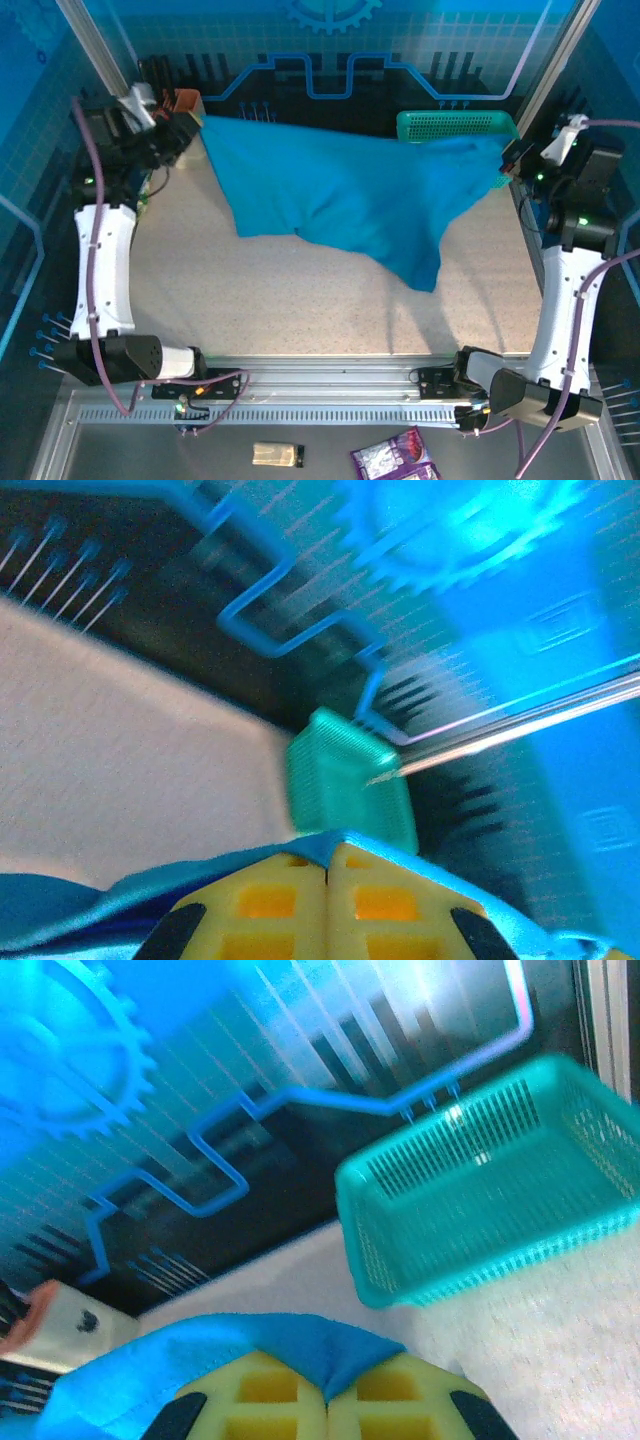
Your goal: Fold the inside-out t-shirt
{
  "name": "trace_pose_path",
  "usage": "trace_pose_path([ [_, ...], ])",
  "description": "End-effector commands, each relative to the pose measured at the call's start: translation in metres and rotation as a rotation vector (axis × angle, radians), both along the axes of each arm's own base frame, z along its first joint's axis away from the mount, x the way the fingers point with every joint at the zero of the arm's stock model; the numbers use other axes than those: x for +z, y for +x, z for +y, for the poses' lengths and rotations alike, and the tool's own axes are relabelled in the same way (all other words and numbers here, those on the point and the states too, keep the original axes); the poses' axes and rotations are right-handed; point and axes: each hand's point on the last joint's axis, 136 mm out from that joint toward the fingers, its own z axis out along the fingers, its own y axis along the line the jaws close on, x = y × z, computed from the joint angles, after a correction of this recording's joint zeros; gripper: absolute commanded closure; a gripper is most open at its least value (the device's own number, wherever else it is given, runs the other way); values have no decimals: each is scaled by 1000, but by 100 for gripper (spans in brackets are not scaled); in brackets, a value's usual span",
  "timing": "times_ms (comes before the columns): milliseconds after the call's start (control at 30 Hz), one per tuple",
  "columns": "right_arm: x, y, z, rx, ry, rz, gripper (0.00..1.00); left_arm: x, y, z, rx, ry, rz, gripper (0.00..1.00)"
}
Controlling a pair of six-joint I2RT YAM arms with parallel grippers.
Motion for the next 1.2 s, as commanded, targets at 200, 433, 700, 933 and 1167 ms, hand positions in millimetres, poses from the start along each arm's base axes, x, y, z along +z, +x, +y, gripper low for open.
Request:
trace_pose_path([
  [200, 179, -75, -14, -193, -183, -482, 100, 95, -41, -6, -71, -132, -219, 100],
  [433, 221, -108, -13, -257, -195, -636, 100, 98, -40, -1, -60, -180, -228, 100],
  [700, 154, -46, -8, -107, 2, -498, 100, 225, -80, -4, -67, -76, -476, 100],
  [933, 216, -111, -24, -313, -243, -586, 100, 102, -20, 9, -46, -225, -236, 100],
  [1167, 217, -104, -12, -233, -163, -619, 100, 94, -31, 16, -25, -185, -211, 100],
])
